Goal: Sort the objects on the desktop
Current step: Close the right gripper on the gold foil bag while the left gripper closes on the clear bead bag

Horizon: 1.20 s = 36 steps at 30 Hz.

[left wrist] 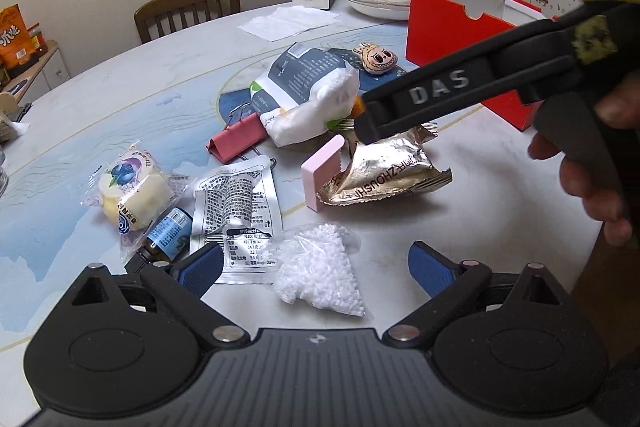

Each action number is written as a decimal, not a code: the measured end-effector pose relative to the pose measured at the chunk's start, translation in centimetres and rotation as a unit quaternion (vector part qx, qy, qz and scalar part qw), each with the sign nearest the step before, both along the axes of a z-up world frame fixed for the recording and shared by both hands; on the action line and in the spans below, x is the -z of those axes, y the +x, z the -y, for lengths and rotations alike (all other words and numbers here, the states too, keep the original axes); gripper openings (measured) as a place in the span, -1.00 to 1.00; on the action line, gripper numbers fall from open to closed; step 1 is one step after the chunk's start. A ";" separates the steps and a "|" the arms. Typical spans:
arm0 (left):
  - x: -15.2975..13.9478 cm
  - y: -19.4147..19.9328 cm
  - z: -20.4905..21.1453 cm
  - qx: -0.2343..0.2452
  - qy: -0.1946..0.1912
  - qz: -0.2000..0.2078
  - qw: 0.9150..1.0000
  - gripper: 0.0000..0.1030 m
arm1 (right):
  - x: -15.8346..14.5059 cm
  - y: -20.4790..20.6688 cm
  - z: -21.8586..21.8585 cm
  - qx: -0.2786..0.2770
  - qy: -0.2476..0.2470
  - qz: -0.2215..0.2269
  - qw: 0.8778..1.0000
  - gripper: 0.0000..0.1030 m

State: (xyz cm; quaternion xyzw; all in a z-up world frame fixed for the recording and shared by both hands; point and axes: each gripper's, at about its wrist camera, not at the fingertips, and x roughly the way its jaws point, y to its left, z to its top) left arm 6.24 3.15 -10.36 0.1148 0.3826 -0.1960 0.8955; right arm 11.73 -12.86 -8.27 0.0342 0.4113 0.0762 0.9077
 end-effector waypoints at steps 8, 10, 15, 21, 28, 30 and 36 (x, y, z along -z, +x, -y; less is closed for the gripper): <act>0.4 0.0 0.4 0.011 0.001 -0.010 1.000 0.66 | 1.6 1.3 -0.3 0.017 0.007 -0.035 0.999 0.88; 0.5 0.1 0.4 0.013 -0.001 -0.013 1.000 0.61 | 1.9 1.4 -0.4 0.016 0.007 -0.044 0.999 0.88; 0.5 0.3 0.4 0.011 -0.004 -0.018 1.000 0.50 | 2.2 1.5 0.0 0.017 0.022 -0.052 0.998 0.86; 0.8 0.6 0.6 0.017 -0.003 -0.032 0.999 0.21 | 2.6 1.7 0.4 0.015 0.047 -0.073 0.996 0.82; 0.9 0.7 0.6 0.021 -0.004 -0.039 0.999 -0.03 | 2.6 1.7 0.4 0.009 0.065 -0.078 0.995 0.54; 0.9 0.7 0.7 0.024 -0.005 -0.040 0.999 -0.07 | 2.6 1.8 0.3 0.009 0.062 -0.077 0.995 0.52; 0.8 0.9 0.8 0.026 -0.010 -0.042 0.999 -0.21 | 2.2 1.7 0.0 0.003 0.052 -0.073 0.996 0.31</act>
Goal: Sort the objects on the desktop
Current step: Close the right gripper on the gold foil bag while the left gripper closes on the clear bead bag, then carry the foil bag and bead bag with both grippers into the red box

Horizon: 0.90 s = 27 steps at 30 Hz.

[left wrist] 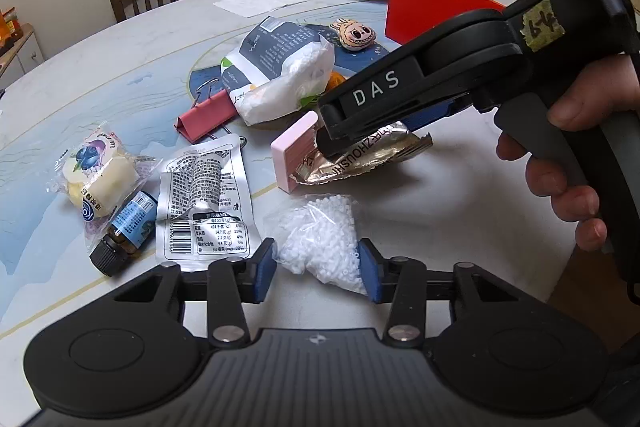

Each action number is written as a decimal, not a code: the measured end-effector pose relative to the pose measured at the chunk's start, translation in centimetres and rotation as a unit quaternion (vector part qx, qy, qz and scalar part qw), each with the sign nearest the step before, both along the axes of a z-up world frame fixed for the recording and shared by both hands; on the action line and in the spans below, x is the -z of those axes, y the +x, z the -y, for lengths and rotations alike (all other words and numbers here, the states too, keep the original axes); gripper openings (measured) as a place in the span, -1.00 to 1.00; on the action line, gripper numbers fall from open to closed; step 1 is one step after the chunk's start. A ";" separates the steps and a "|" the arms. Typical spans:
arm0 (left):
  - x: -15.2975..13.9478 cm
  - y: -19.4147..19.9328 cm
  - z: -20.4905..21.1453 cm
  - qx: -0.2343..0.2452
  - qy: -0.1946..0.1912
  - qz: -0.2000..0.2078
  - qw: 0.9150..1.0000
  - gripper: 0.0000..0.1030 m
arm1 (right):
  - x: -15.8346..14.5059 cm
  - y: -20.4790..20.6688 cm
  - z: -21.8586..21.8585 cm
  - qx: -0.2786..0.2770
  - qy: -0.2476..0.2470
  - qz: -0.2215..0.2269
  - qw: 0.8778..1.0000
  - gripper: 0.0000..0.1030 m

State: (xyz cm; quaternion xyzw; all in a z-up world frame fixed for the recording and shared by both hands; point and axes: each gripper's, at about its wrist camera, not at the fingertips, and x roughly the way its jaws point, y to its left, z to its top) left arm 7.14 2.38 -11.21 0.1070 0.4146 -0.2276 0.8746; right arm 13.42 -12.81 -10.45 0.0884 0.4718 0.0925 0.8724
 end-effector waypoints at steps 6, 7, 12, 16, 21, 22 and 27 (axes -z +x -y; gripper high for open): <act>0.0 0.1 0.0 0.006 -0.009 -0.003 1.000 -0.36 | -0.6 -0.3 0.1 -0.001 -0.007 0.004 1.000 -0.08; -0.1 0.2 0.1 0.006 -0.010 -0.004 1.000 -0.36 | -0.6 -0.4 0.1 0.000 -0.011 0.005 1.000 -0.08; -0.4 0.4 -0.1 0.008 -0.021 -0.006 1.000 -0.39 | -1.0 -0.9 0.5 0.007 -0.024 0.005 1.000 -0.13; -1.0 0.6 -0.2 0.012 -0.028 -0.002 1.000 -0.39 | -1.5 -1.4 1.3 0.019 -0.027 0.007 0.999 -0.14; -2.1 0.9 -0.5 0.016 -0.039 0.005 0.999 -0.39 | -2.6 -2.2 2.4 0.034 -0.025 0.012 0.999 -0.14; -2.4 0.9 -0.5 0.018 -0.041 0.007 0.999 -0.39 | -2.9 -2.3 2.7 0.037 -0.024 0.013 0.999 -0.14; -3.9 1.4 -0.5 0.029 -0.052 0.022 0.998 -0.39 | -4.4 -3.3 3.5 0.044 -0.024 0.023 0.998 -0.13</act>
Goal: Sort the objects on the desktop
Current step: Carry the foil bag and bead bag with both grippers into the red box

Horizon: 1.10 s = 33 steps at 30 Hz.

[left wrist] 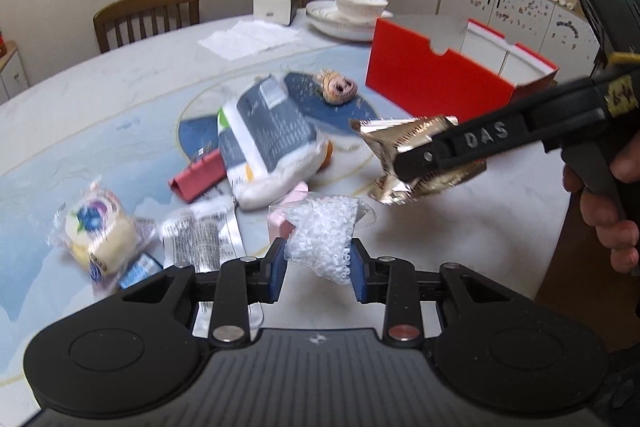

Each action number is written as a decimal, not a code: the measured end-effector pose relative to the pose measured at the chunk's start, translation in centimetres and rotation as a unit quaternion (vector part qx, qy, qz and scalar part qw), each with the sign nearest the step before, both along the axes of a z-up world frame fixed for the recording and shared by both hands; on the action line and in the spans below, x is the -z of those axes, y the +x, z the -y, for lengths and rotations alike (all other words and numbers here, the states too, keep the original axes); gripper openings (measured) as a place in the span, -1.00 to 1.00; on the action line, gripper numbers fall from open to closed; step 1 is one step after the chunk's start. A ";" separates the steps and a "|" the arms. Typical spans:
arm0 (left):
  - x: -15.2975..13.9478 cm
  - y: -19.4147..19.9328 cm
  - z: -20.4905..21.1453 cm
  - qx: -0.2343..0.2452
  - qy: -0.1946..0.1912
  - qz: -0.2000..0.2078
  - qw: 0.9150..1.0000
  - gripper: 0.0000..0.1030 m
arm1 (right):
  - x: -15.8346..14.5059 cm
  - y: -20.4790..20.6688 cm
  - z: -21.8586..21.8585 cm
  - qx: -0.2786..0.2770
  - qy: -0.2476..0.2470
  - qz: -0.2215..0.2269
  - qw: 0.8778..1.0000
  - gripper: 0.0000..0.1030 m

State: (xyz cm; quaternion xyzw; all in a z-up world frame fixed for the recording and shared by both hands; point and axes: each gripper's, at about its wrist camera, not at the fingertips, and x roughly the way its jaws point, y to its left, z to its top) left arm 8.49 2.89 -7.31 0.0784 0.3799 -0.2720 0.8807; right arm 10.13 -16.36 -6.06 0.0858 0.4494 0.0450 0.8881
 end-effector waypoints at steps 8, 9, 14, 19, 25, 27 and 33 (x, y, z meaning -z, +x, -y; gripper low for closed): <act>-3.1 1.0 -0.2 0.021 -0.017 0.026 0.999 -0.39 | -2.5 -1.5 0.9 0.011 0.002 0.019 1.000 -0.13; -3.5 1.1 -0.1 0.025 -0.019 0.029 0.999 -0.39 | -2.8 -1.7 0.9 0.011 0.000 0.023 1.000 -0.13; -5.0 1.6 0.2 0.046 -0.024 0.043 0.998 -0.39 | -4.4 -2.5 0.9 0.025 -0.006 0.037 0.999 -0.13; -6.2 2.1 0.2 0.061 -0.037 0.050 0.996 -0.39 | -5.9 -3.3 1.5 0.044 -0.010 0.053 0.998 -0.13; -7.8 2.5 1.1 0.073 -0.048 0.064 0.994 -0.39 | -7.5 -3.9 2.5 0.041 -0.019 0.071 0.996 -0.13; -8.3 2.6 1.6 0.075 -0.049 0.067 0.994 -0.39 | -8.0 -3.8 3.1 0.040 -0.025 0.077 0.996 -0.13; -9.3 2.5 4.0 0.072 -0.045 0.078 0.993 -0.39 | -8.8 -3.2 5.8 0.031 -0.033 0.092 0.995 -0.13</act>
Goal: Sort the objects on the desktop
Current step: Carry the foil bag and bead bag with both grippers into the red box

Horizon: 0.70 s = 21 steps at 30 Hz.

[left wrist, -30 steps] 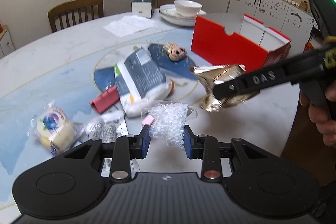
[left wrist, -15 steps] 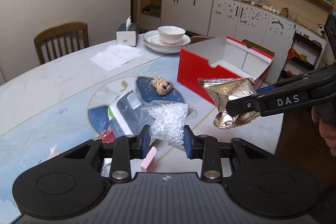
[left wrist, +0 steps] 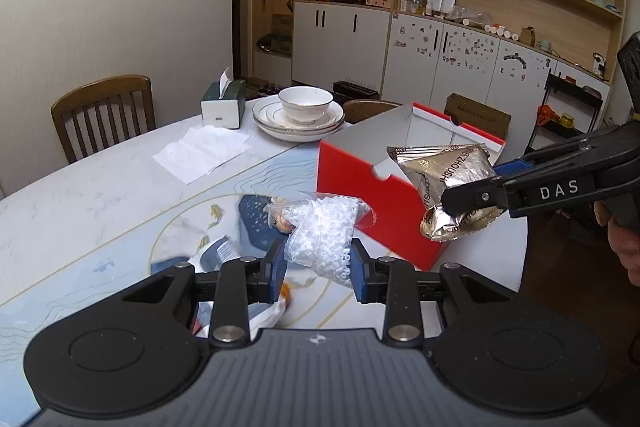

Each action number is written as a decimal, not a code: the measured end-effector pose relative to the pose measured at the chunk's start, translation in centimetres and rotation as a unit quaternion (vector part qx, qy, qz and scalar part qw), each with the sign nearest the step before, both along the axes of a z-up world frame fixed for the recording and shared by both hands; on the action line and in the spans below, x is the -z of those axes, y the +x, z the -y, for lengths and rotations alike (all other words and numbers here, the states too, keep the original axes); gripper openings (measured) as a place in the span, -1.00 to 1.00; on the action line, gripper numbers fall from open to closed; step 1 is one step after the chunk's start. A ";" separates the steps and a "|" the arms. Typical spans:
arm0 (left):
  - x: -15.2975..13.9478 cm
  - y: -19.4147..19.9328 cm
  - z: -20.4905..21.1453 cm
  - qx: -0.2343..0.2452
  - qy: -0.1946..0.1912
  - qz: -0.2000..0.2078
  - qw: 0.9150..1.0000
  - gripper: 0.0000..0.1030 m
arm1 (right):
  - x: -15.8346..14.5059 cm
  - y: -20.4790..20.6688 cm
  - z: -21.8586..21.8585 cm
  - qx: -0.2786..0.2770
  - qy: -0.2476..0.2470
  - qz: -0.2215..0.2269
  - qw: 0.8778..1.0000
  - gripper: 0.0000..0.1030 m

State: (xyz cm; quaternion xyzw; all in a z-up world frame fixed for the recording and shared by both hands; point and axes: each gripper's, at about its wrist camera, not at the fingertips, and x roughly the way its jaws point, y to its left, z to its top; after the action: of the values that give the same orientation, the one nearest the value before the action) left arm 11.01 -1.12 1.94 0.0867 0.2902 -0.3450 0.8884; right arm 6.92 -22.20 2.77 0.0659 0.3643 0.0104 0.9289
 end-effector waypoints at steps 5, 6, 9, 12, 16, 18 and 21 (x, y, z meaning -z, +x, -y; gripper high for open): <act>-0.7 0.3 2.6 -0.021 0.001 -0.001 1.000 -0.39 | -0.5 0.9 3.0 -0.023 -0.002 0.007 1.000 -0.13; -0.8 0.4 3.1 -0.025 0.002 0.001 1.000 -0.39 | -0.6 1.0 3.8 -0.028 -0.002 0.009 1.000 -0.13; -1.0 0.7 5.2 -0.039 0.002 -0.003 0.999 -0.39 | -0.8 1.8 6.0 -0.043 -0.003 0.010 0.999 -0.13; -1.2 0.8 7.4 -0.048 0.003 0.000 0.999 -0.39 | -0.8 2.5 8.1 -0.060 -0.006 0.009 0.998 -0.13; -1.4 1.2 10.4 -0.065 0.003 0.004 0.998 -0.39 | -0.6 3.5 10.9 -0.075 -0.008 0.008 0.997 -0.13; -1.3 1.5 11.8 -0.071 0.003 0.003 0.997 -0.39 | -0.4 3.9 12.3 -0.082 -0.010 0.007 0.997 -0.13; -1.0 1.8 13.7 -0.076 0.006 0.004 0.997 -0.39 | -0.1 4.3 14.1 -0.091 -0.012 0.004 0.996 -0.13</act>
State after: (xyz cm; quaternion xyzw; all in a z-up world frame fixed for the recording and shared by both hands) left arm 12.78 -14.79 2.98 0.0710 0.2946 -0.2747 0.9125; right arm 11.24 -36.25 2.90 0.0216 0.3651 0.0906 0.9263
